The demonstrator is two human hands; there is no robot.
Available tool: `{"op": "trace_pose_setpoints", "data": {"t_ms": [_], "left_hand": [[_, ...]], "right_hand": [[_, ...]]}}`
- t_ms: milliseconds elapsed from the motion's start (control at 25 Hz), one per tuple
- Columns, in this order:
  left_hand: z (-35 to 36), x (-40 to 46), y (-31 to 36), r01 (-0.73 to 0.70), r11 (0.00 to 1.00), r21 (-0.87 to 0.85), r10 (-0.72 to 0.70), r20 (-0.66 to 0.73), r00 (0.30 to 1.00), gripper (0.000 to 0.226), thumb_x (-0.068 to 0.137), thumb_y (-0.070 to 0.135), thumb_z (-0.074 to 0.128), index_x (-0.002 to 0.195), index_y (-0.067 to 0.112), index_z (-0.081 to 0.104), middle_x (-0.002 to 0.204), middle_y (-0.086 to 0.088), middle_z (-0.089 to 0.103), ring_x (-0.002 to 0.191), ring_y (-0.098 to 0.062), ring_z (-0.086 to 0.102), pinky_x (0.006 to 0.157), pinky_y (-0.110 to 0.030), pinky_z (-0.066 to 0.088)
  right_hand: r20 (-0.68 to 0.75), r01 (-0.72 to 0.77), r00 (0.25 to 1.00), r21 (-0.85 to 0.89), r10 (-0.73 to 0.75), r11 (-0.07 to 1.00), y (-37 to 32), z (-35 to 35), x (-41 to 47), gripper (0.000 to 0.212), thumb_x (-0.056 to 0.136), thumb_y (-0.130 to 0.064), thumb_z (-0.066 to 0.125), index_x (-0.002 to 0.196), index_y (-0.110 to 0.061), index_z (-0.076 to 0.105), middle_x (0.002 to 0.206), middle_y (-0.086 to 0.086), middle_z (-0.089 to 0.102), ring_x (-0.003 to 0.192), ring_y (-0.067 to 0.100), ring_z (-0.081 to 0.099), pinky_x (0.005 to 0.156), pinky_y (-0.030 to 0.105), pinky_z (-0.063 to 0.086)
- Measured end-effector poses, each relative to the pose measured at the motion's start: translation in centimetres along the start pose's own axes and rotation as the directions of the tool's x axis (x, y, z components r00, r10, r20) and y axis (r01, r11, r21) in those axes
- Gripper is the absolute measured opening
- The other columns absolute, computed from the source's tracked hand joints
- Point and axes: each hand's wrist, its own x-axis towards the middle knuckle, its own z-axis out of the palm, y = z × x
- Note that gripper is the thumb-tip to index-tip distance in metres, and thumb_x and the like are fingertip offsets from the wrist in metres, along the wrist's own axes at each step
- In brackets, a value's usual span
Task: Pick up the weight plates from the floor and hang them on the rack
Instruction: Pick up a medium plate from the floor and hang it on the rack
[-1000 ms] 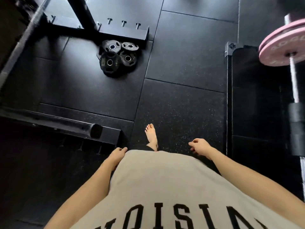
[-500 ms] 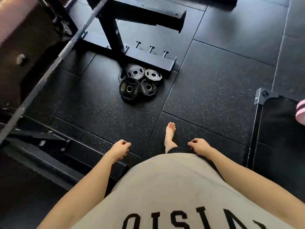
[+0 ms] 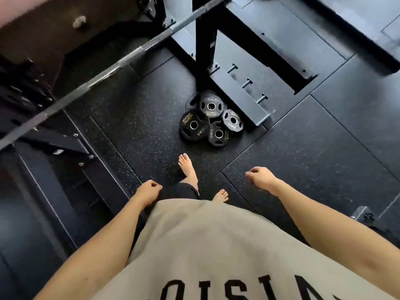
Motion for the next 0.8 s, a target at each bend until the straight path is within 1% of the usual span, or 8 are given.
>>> {"op": "trace_pose_setpoints", "data": {"t_ms": [80,160,280,360,480,560,680,800], "left_hand": [[-0.9,2.1,1.7,0.060,0.996,-0.069,-0.059,0.013,0.998,0.015,0.097,0.029,0.053,0.099,0.016,0.062,0.101,-0.012,0.067,0.085,-0.028,0.061,0.064,-0.032,0.047],[-2.1,4.6,3.6,0.101,0.988,-0.119,-0.099,0.023,0.995,0.015,0.097,0.027,0.052,0.100,0.016,0.062,0.096,-0.012,0.066,0.079,-0.025,0.058,0.062,-0.031,0.044],[-4.1,8.7,6.9,0.158,0.979,-0.132,-0.146,0.096,0.985,0.014,0.098,0.025,0.051,0.100,0.015,0.061,0.082,-0.006,0.061,0.072,-0.022,0.053,0.058,-0.029,0.040],[-4.7,12.3,9.2,0.175,0.980,-0.098,-0.161,0.139,0.977,0.012,0.097,0.024,0.051,0.097,0.016,0.060,0.079,-0.005,0.061,0.069,-0.021,0.053,0.055,-0.027,0.039],[-4.2,18.1,12.3,0.205,0.975,-0.083,-0.188,0.177,0.966,0.011,0.097,0.024,0.051,0.095,0.015,0.058,0.076,-0.004,0.060,0.064,-0.020,0.051,0.051,-0.026,0.037],[-2.7,23.4,13.9,0.252,0.963,-0.101,-0.227,0.205,0.952,0.011,0.098,0.024,0.051,0.096,0.016,0.058,0.076,-0.005,0.060,0.064,-0.019,0.050,0.051,-0.027,0.036],[0.6,32.5,15.5,0.311,0.938,-0.156,-0.282,0.185,0.942,0.011,0.097,0.026,0.051,0.101,0.018,0.057,0.081,-0.007,0.061,0.068,-0.020,0.053,0.054,-0.028,0.040],[4.6,41.0,15.8,0.363,0.911,-0.197,-0.338,0.149,0.929,0.016,0.098,0.028,0.052,0.112,0.020,0.052,0.089,-0.010,0.064,0.072,-0.021,0.057,0.061,-0.033,0.049]], "right_hand": [[0.023,0.009,1.000,-0.037,-0.008,0.999,-3.1,-1.6,2.4,0.024,0.100,-0.030,0.053,0.108,-0.009,0.062,0.101,0.013,0.067,0.084,0.023,0.061,0.071,0.034,0.053],[0.023,-0.012,1.000,-0.060,0.014,0.998,-6.0,-2.8,5.0,0.025,0.100,-0.030,0.054,0.109,-0.009,0.063,0.099,0.013,0.068,0.082,0.024,0.062,0.073,0.037,0.055],[0.039,-0.055,0.998,-0.082,0.058,0.995,-11.1,-4.0,9.4,0.023,0.099,-0.028,0.055,0.106,-0.008,0.065,0.087,0.011,0.066,0.072,0.023,0.059,0.064,0.035,0.053],[0.051,-0.065,0.996,-0.067,0.068,0.996,-14.3,-4.6,13.2,0.021,0.097,-0.027,0.057,0.102,-0.008,0.066,0.078,0.009,0.064,0.066,0.022,0.057,0.059,0.032,0.049],[0.081,-0.070,0.994,-0.029,0.073,0.997,-18.3,-4.7,19.5,0.015,0.096,-0.024,0.057,0.087,-0.014,0.064,0.073,0.006,0.063,0.063,0.022,0.055,0.056,0.029,0.044],[0.092,-0.070,0.993,-0.018,0.072,0.997,-19.9,-4.1,25.8,0.014,0.095,-0.022,0.057,0.087,-0.013,0.064,0.074,0.006,0.064,0.067,0.023,0.056,0.057,0.029,0.043],[0.103,-0.051,0.993,-0.038,0.055,0.998,-21.0,-1.7,36.7,0.019,0.094,-0.023,0.056,0.096,-0.007,0.066,0.085,0.011,0.068,0.079,0.028,0.062,0.061,0.032,0.043],[0.070,-0.018,0.997,-0.069,0.023,0.997,-20.9,1.7,46.8,0.025,0.093,-0.025,0.055,0.096,-0.003,0.066,0.095,0.018,0.070,0.095,0.038,0.065,0.075,0.042,0.051]]}}
